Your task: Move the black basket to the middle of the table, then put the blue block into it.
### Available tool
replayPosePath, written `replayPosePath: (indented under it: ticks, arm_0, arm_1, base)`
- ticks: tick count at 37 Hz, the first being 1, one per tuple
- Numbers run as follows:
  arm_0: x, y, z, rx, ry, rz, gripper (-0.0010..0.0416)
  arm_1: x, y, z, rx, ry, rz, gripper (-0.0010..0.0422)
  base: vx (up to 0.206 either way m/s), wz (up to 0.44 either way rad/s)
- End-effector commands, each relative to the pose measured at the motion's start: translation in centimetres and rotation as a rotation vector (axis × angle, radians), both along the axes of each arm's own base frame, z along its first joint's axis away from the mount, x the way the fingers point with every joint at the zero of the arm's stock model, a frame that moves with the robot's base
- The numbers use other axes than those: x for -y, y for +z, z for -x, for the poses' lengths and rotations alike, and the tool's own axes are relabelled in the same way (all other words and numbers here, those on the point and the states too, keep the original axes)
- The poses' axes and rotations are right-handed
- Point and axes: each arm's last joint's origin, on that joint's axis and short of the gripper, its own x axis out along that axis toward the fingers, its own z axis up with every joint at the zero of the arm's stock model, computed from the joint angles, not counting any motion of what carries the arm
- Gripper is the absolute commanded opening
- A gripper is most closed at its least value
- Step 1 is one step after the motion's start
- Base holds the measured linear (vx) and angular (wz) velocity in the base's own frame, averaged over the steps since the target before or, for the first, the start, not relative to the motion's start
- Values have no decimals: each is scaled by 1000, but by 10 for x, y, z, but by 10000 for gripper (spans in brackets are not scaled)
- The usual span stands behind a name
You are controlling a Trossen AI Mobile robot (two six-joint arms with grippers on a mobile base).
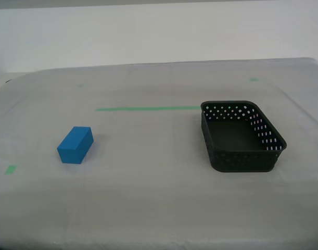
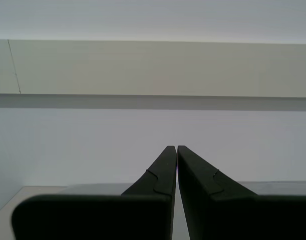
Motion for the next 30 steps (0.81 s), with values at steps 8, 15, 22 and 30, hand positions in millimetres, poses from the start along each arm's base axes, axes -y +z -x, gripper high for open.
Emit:
replayPosePath:
  ticks: [8, 15, 22, 30]
  arm_0:
    - [0, 1, 0, 3, 1, -2, 0]
    - [0, 1, 0, 3, 1, -5, 0]
    - [0, 1, 0, 3, 1, -16, 0]
    - [0, -2, 0, -23, 2, -47, 1]
  arm_1:
    - [0, 1, 0, 5, 1, -2, 0]
    - [0, 1, 0, 5, 0, -2, 0]
    - [0, 1, 0, 5, 0, -1, 0]
    - [0, 1, 0, 5, 0, -1, 0]
  base:
    - [0, 0]
    - [0, 0]
    - [0, 0]
    - [0, 0]
